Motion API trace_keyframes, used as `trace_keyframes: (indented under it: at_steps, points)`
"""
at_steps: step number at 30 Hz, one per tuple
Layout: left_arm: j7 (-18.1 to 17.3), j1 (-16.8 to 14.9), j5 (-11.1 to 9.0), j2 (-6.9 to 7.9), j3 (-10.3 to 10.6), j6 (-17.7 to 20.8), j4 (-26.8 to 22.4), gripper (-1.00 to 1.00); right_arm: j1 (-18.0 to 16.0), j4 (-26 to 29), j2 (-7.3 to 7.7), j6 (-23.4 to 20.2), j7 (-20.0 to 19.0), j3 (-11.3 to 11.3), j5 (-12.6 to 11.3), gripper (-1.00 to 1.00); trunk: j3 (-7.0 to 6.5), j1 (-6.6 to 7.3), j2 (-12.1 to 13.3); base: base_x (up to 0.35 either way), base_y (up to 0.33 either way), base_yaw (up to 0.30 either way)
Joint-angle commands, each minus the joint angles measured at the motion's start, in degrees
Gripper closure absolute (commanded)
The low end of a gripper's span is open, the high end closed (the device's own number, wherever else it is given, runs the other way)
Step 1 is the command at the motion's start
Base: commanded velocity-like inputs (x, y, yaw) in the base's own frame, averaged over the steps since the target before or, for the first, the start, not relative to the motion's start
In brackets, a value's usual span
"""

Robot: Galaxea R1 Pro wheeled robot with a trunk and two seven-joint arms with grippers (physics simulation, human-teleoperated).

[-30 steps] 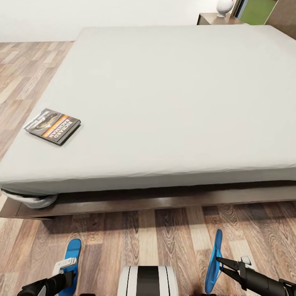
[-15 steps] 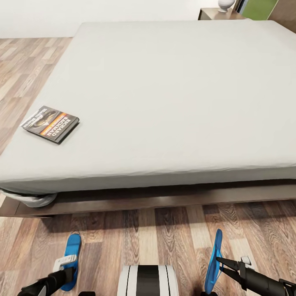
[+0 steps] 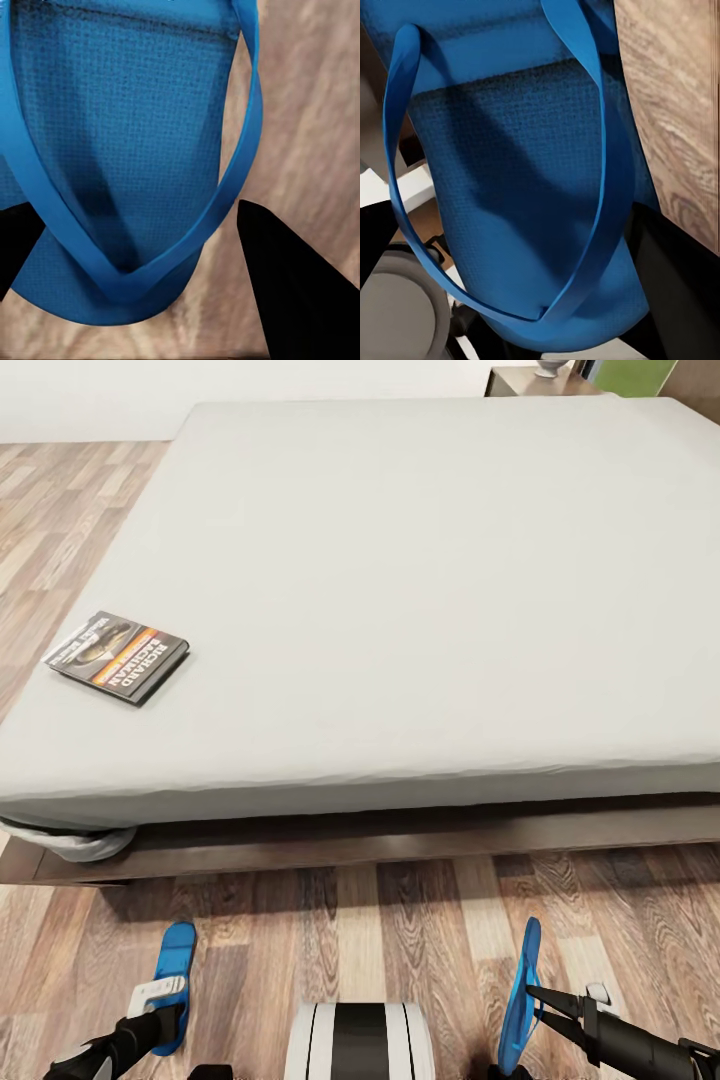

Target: In the bedroom, move the book from the bed onto either nightstand, and place the two sandals side by side next to the bed.

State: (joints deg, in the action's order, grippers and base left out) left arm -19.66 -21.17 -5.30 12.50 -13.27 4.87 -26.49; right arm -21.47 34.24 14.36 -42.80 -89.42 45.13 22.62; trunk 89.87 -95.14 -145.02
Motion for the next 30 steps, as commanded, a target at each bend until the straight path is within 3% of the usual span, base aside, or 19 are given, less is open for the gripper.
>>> trace_keyframes:
  at_steps: [1,8,15,30]
  points:
    - [-0.2,0.0,-0.5,-0.02,-0.3,0.5,-0.1,1.0,-0.1,0.0,-0.04,-0.6,-0.4,0.3,0.6,1.0,0.26,-0.01,0.0,0.0,0.0,0.0]
    - [-0.2,0.0,-0.5,-0.02,-0.3,0.5,-0.1,1.0,-0.1,0.0,-0.04,-0.6,-0.4,0.3,0.6,1.0,0.48,-0.04,0.0,0.0,0.0,0.0]
    - [-0.2,0.0,-0.5,-0.02,-0.8,0.5,-0.1,1.0,-0.1,0.0,-0.04,-0.6,-0.4,0.3,0.6,1.0,2.03,-0.22,-0.1,0.0,0.0,0.0]
    - [-0.2,0.0,-0.4,-0.02,-1.9,0.5,-0.1,1.0,-0.1,0.0,-0.04,-0.6,-0.3,0.3,0.6,1.0,1.59,-0.17,-0.1,0.0,0.0,0.0]
